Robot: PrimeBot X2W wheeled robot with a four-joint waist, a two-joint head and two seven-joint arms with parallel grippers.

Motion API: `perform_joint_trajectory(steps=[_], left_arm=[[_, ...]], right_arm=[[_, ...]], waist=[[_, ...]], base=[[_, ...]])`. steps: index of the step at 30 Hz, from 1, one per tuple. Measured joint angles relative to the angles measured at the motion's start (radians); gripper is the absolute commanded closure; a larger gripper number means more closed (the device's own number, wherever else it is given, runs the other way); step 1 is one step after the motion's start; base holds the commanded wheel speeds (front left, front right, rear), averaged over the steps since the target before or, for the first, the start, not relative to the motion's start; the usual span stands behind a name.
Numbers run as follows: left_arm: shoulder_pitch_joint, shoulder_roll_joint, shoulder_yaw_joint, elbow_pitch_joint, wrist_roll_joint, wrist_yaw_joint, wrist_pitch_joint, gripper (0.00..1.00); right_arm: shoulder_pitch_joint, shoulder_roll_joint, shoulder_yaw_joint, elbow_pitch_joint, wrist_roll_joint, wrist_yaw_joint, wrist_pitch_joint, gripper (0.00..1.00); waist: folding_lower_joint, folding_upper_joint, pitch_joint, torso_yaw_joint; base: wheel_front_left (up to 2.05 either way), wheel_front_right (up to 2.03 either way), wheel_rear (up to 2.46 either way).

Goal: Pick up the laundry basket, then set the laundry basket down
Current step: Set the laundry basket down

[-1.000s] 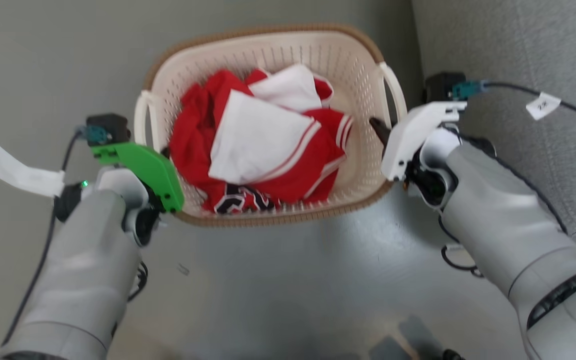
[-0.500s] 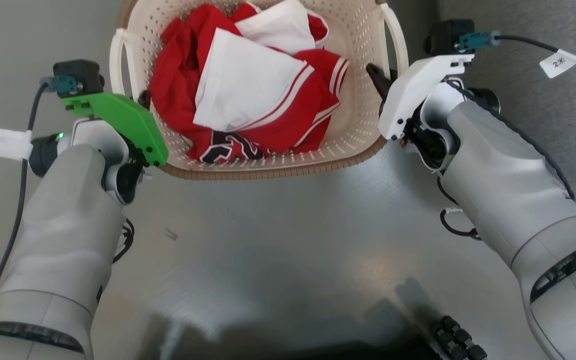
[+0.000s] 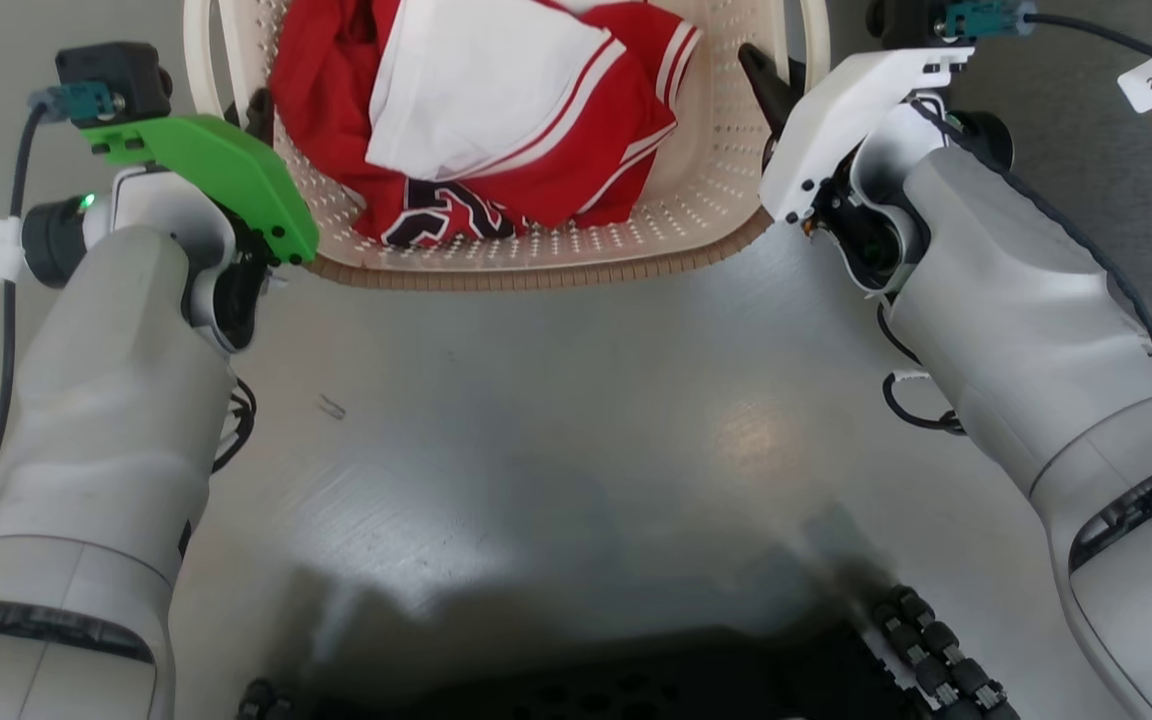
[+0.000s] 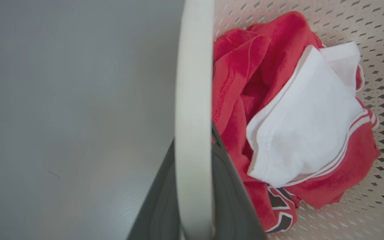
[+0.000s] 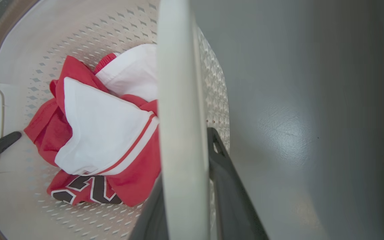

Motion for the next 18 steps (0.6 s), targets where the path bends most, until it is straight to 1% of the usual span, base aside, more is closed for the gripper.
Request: perform_joint_trajectory(steps=[10,18], left_arm=[[-0.052,0.001,0.000,0.022,0.008,0.000,-0.025,1.00],[-0.084,0.002,-0.003,0.030,0.033,0.000,-0.061,1.00]], right_arm=[[-0.042,-0.003,0.008,-0.011,0.003,0.000,-0.025,1.00],[-0.047,-0.009,0.016,-0.039,0.037,0.000,-0.062,1.00]], waist=[[0.0000,0.0000,0.074,0.009],[-0.0001,0.0000,0.122,0.012]], base=[[0.00,0.00,0.00],[0.00,0.00,0.00]])
